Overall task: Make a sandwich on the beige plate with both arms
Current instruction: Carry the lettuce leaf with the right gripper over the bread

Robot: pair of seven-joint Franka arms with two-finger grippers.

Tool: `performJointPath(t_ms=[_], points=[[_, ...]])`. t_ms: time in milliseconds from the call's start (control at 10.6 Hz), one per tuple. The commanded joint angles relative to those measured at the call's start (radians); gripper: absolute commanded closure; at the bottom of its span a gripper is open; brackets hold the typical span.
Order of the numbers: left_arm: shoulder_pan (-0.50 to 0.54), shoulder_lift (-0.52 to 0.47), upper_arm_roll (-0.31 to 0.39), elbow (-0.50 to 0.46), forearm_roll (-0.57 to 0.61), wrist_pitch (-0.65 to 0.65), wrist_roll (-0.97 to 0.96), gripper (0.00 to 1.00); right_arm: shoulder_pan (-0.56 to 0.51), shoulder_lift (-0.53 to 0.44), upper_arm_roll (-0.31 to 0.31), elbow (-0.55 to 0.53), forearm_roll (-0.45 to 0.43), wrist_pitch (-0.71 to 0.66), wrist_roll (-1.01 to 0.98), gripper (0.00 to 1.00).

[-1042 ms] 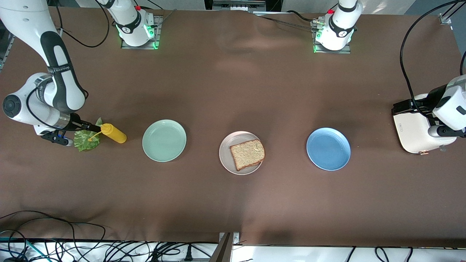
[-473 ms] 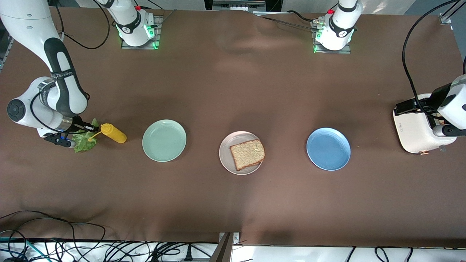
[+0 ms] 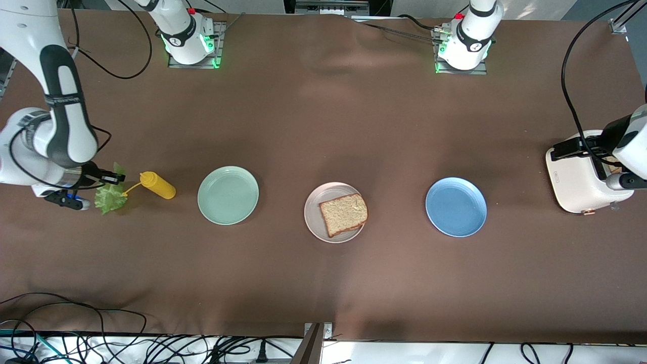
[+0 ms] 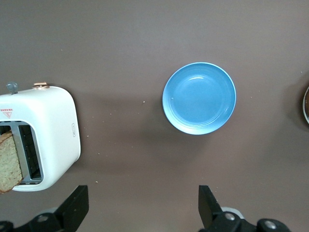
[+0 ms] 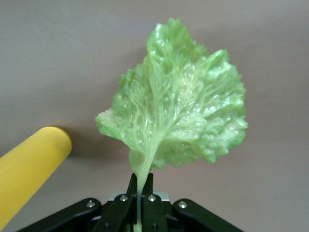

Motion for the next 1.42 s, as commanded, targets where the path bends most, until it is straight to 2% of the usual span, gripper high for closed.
performJointPath(t_ms=[0,189,379,663,852,1042,1231,1326], points=[[0.011,-0.003,-0.009,0.015,0.034,-0.014,-0.007,0.00,-0.008,-0.042,-0.022,0.118,-0.055,-0.211,-0.023,1.00],[0.020,-0.005,-0.009,0.015,0.035,-0.014,-0.007,0.00,-0.001,-0.080,-0.027,0.199,-0.135,-0.338,-0.017,1.00],[0.024,-0.006,-0.009,0.015,0.028,-0.014,-0.007,0.00,0.024,-0.088,-0.018,0.300,-0.142,-0.467,-0.008,1.00],[0.026,-0.005,-0.010,0.017,0.031,-0.014,-0.007,0.00,0.133,-0.091,-0.018,0.385,-0.140,-0.558,0.061,1.00],[0.031,0.000,-0.009,0.015,0.034,-0.014,-0.006,0.00,0.246,-0.089,-0.016,0.403,-0.129,-0.567,0.143,1.00],[0.038,-0.002,-0.009,0.017,0.031,-0.013,-0.006,0.00,0.387,-0.079,-0.015,0.402,-0.100,-0.551,0.396,1.00],[0.043,0.000,-0.009,0.041,0.031,-0.013,-0.003,0.00,0.503,-0.051,-0.015,0.402,-0.018,-0.473,0.682,1.00],[0.044,0.000,-0.009,0.044,0.031,-0.013,0.000,0.00,0.540,-0.018,-0.015,0.402,0.055,-0.410,0.786,1.00]])
